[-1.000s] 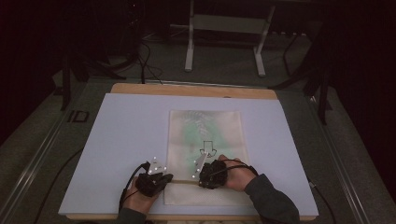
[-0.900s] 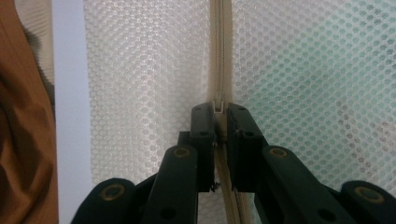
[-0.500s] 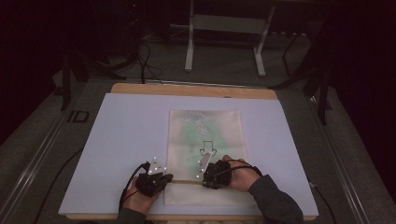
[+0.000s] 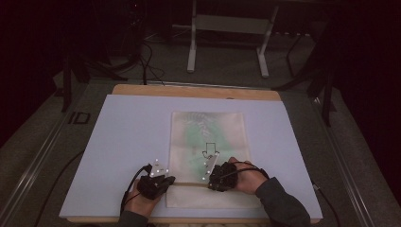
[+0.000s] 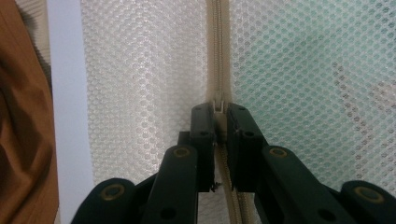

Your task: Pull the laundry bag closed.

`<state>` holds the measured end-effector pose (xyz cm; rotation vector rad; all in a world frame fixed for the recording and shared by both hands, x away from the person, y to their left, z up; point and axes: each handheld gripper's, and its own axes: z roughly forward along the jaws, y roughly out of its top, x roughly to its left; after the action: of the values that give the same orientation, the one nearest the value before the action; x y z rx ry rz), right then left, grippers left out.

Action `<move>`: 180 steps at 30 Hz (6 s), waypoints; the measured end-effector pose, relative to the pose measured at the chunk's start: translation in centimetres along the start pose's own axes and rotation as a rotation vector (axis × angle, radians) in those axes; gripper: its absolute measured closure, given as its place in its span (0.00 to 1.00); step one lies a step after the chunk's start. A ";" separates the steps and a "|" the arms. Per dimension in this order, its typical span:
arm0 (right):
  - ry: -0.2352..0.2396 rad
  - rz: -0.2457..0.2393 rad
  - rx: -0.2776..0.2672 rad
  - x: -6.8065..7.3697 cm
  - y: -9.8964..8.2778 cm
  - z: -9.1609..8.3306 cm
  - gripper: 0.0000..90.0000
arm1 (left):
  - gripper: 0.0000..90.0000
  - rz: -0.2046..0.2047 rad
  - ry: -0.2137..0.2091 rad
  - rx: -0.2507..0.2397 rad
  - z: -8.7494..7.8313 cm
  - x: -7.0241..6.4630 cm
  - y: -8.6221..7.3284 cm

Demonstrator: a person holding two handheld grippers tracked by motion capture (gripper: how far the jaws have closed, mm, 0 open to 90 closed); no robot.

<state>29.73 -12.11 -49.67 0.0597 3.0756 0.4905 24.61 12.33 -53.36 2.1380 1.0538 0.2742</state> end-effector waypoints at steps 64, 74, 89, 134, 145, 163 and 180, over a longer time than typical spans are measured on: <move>-0.001 0.042 0.007 -0.2 -2.9 -1.1 0.92 | 0.99 -0.007 0.000 0.001 0.0 0.0 0.0; -0.004 0.046 0.008 -0.3 -3.4 -1.5 0.92 | 0.99 -0.005 0.000 0.001 0.0 0.0 0.0; 0.001 0.059 0.011 -0.4 -3.9 -1.8 0.92 | 0.99 -0.004 0.002 0.000 0.0 0.0 0.0; 0.008 0.095 -0.015 -0.6 -6.2 -2.9 0.92 | 0.99 0.000 0.004 0.002 0.0 -0.1 0.0; 0.001 0.095 -0.010 -0.5 -6.3 -3.1 0.92 | 0.99 0.000 0.005 0.001 0.0 -0.1 0.0; -0.001 0.110 -0.023 -0.7 -7.1 -3.6 0.91 | 0.99 0.002 0.008 0.003 0.0 -0.1 0.0; -0.017 0.155 -0.020 -1.0 -9.6 -4.5 0.91 | 0.99 0.001 0.010 0.003 0.0 -0.1 0.0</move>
<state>30.23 -22.62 -48.35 0.3014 3.0636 0.5232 24.53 12.20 -53.33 2.1415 1.0596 0.2846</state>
